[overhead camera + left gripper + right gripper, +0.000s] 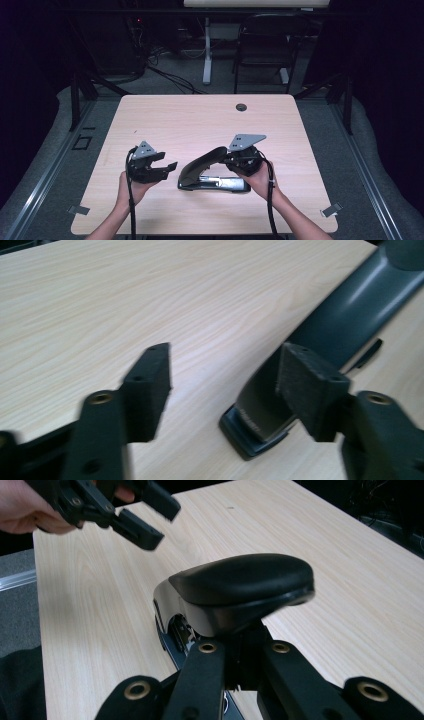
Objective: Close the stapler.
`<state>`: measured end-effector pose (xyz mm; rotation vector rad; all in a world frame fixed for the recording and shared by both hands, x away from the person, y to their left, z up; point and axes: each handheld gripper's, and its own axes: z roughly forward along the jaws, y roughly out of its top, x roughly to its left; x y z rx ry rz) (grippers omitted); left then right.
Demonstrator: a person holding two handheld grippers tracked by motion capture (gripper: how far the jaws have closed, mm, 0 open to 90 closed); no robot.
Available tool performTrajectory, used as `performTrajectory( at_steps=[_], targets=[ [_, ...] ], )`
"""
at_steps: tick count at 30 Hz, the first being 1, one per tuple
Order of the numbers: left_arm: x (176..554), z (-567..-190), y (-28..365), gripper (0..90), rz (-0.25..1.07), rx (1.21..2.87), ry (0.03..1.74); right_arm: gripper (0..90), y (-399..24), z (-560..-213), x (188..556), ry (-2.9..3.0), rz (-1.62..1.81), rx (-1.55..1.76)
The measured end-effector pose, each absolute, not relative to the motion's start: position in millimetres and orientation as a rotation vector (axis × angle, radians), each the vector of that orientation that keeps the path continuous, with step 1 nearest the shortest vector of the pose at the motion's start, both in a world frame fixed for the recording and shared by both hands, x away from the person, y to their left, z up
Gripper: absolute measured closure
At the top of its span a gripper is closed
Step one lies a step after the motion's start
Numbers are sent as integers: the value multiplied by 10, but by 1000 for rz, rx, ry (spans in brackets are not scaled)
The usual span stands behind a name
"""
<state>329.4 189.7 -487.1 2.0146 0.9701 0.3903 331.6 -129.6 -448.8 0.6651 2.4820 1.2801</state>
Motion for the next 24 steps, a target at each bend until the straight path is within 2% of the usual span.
performTrajectory(
  at_steps=[3, 4, 6, 24],
  targets=[
    [3324, -4882, 1964, 243, 380, 2008, 999, 900, -1319, -4512, 3313, 2475, 1286, 674],
    [3331, -4890, 1976, 189, 381, 2007, 1006, 900, -1326, -4514, 3312, 2477, 1279, 675],
    [3350, -4906, 2013, 157, 374, 2011, 1020, 900, -1331, -4524, 3309, 2471, 1282, 674],
    [3386, -4958, 2072, 139, 321, 2023, 1035, 900, -1573, -4611, 3282, 2473, 1221, 730]
  ],
)
